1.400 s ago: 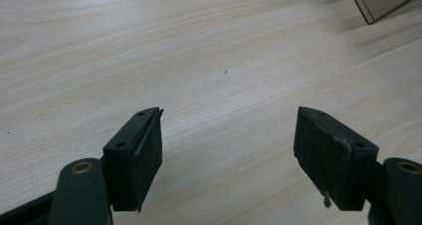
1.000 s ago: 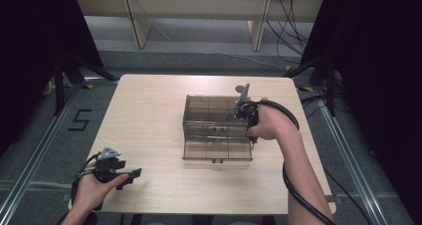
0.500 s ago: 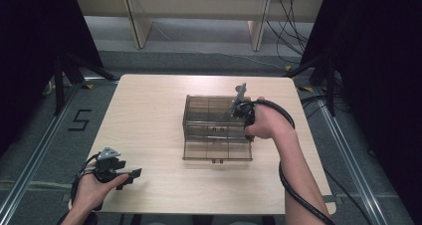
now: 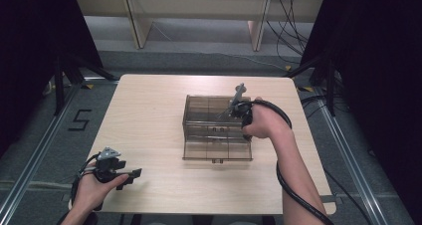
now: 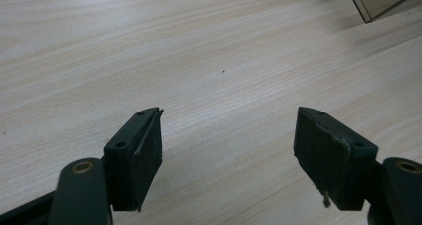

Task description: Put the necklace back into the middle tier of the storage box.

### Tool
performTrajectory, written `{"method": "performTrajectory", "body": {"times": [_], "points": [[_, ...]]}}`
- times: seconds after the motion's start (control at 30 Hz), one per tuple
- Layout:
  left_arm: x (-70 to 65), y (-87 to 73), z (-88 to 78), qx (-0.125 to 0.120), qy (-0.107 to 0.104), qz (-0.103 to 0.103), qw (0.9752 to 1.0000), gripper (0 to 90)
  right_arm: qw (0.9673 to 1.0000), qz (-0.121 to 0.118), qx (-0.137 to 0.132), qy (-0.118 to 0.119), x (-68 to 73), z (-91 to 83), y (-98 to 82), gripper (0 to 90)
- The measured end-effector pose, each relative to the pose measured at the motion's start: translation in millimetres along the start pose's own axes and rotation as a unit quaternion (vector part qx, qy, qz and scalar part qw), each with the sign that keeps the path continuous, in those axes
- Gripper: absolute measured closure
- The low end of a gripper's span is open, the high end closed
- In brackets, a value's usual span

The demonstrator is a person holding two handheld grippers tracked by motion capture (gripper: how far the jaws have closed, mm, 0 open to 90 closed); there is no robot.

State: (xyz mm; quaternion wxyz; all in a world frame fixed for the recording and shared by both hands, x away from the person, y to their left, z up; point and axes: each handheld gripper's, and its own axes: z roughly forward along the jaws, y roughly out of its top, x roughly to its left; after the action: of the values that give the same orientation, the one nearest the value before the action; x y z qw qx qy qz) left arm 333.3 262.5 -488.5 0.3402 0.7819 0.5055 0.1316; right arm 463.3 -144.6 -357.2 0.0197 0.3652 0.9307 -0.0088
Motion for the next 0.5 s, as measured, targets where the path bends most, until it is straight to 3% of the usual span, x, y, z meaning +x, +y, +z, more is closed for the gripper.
{"method": "performTrajectory", "body": {"times": [0.03, 0.1, 0.2, 0.23, 0.37, 0.4, 0.5], "points": [[-0.1, 0.0, 0.1, 0.000, 0.000, -0.001, 1.0000, 27.2, 0.9999, 0.016, 0.002, 0.003, 2.3, 0.1, 0.9, 86.8], [-0.5, -0.1, 0.2, -0.001, 0.000, -0.003, 1.0000, 27.2, 1.0000, 0.002, 0.001, 0.003, 1.0, 1.1, 1.8, 86.8], [-0.5, -0.1, 0.2, -0.001, 0.000, -0.002, 1.0000, 27.3, 0.9999, 0.013, 0.000, 0.009, 3.1, 2.0, 2.4, 86.8], [-0.5, -0.1, 0.2, -0.001, 0.000, -0.002, 1.0000, 27.3, 1.0000, 0.006, 0.004, 0.004, 2.8, 2.0, 3.1, 86.9], [-0.4, -0.1, -0.1, 0.000, -0.001, -0.001, 1.0000, 27.2, 0.9999, 0.015, 0.003, 0.005, 4.6, 2.0, 5.0, 86.8], [-0.5, -0.1, 0.2, -0.001, 0.000, -0.001, 1.0000, 27.2, 1.0000, -0.002, 0.000, 0.005, 2.3, 2.9, 5.6, 86.8], [-0.6, -0.1, 0.2, -0.001, -0.001, -0.003, 1.0000, 27.2, 0.9999, 0.007, -0.001, 0.008, 4.4, 3.5, 6.7, 86.8]]}}
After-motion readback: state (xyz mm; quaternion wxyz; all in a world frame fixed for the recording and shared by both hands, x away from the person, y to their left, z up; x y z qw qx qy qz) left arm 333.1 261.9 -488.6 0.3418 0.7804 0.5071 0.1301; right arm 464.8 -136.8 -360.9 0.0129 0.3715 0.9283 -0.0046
